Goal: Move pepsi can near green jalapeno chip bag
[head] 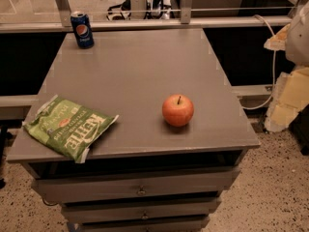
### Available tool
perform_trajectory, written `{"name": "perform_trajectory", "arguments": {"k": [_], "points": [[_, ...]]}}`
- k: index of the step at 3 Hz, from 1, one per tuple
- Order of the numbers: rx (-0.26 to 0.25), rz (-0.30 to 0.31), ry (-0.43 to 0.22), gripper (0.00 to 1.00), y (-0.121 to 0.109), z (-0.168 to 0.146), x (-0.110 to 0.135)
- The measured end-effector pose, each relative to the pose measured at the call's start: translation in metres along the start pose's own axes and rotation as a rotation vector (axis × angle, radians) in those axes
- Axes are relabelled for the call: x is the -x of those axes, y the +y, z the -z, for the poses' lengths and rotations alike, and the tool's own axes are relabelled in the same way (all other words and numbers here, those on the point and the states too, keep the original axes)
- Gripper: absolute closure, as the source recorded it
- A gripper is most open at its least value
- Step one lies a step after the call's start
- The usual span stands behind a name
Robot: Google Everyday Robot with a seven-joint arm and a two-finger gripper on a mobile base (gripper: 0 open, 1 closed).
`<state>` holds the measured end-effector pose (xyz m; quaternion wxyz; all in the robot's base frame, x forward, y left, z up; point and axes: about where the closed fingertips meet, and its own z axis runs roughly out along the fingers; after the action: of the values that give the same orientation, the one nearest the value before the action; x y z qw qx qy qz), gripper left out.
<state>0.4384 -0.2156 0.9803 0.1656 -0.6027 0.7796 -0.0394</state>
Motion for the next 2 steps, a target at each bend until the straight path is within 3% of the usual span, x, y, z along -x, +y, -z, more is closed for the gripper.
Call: {"name": "perform_trajectory", "arguments": {"k": [1, 2], "points": [[0.0, 0.0, 0.0, 0.0, 0.0, 0.0, 0.0], [-0.003, -0.004, -0.023, 0.0, -0.015, -0.014, 0.006]]}}
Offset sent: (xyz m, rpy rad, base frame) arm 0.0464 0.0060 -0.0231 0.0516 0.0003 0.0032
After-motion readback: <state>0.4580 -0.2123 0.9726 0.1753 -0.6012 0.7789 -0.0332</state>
